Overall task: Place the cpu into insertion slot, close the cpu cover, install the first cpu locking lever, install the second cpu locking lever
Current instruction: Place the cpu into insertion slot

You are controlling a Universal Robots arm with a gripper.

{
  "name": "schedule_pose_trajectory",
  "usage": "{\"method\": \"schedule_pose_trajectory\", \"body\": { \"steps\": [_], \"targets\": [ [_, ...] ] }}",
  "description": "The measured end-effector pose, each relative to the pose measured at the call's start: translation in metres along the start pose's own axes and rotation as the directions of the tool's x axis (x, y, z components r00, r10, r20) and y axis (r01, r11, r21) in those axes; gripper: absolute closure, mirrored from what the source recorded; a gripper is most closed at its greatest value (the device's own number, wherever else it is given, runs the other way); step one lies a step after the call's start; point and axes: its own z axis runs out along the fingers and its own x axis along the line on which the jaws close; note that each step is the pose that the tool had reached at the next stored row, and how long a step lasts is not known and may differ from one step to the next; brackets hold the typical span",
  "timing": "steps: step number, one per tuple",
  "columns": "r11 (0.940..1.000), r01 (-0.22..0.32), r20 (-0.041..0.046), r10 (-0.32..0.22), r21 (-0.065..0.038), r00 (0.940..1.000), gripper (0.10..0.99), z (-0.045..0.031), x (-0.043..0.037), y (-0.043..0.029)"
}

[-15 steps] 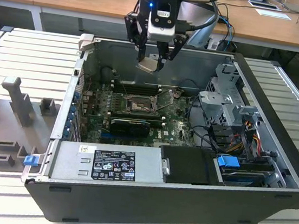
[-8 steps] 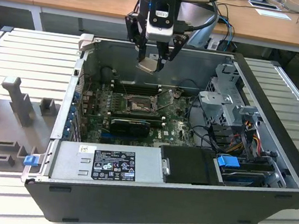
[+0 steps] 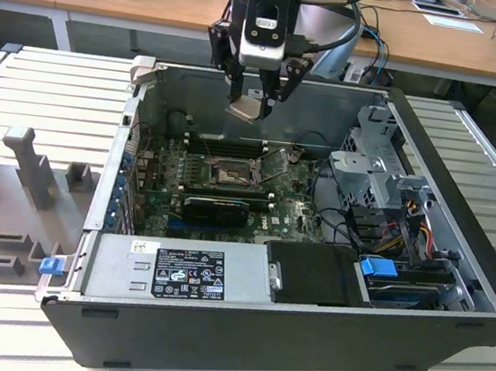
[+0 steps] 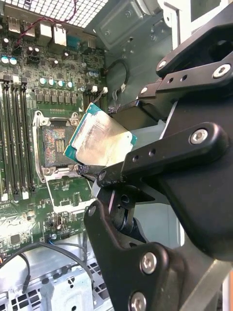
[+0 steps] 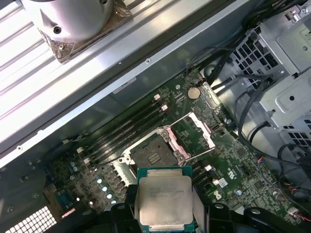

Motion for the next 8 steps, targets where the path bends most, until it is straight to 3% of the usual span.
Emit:
{"method": "schedule_pose_trajectory", "body": {
  "steps": [8],
  "targets": [
    [0.9996,-0.029,0.0025,0.029,-0.001,0.9996,0.557,0.0003,0.0,0.0]
  ]
}}
